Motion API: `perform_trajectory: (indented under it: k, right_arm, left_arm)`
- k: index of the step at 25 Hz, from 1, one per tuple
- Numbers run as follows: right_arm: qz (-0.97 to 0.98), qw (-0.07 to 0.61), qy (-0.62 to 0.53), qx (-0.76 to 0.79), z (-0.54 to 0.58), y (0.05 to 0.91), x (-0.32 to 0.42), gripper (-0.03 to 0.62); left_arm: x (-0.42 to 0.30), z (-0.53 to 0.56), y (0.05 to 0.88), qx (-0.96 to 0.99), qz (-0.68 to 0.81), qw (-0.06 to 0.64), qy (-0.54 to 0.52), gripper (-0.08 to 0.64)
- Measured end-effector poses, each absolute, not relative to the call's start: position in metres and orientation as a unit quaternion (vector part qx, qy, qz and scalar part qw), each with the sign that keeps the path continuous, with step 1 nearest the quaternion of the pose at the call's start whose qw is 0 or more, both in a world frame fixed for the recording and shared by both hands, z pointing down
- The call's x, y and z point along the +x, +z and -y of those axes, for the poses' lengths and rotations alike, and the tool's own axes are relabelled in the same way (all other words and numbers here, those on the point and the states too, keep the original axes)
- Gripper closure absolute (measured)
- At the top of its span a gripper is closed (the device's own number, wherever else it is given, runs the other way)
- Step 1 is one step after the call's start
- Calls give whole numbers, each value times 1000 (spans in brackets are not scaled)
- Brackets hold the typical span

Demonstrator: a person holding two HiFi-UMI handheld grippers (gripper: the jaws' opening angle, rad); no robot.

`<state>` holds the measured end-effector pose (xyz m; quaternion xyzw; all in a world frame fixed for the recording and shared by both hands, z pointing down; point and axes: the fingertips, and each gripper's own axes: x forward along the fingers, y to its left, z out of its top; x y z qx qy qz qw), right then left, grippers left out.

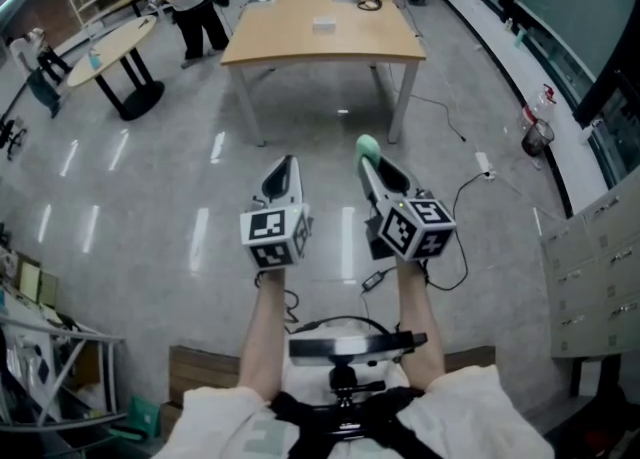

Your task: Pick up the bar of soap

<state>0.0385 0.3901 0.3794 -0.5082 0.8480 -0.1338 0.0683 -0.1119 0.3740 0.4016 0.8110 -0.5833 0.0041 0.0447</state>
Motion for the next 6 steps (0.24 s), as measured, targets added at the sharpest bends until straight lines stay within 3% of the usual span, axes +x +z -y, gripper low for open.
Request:
perform_trajectory:
  k: [6]
  right_arm:
    - [-846,62,-134,-513,-395,379,40,479]
  left_arm:
    - [-117,-378,403,806,590,52,0,545]
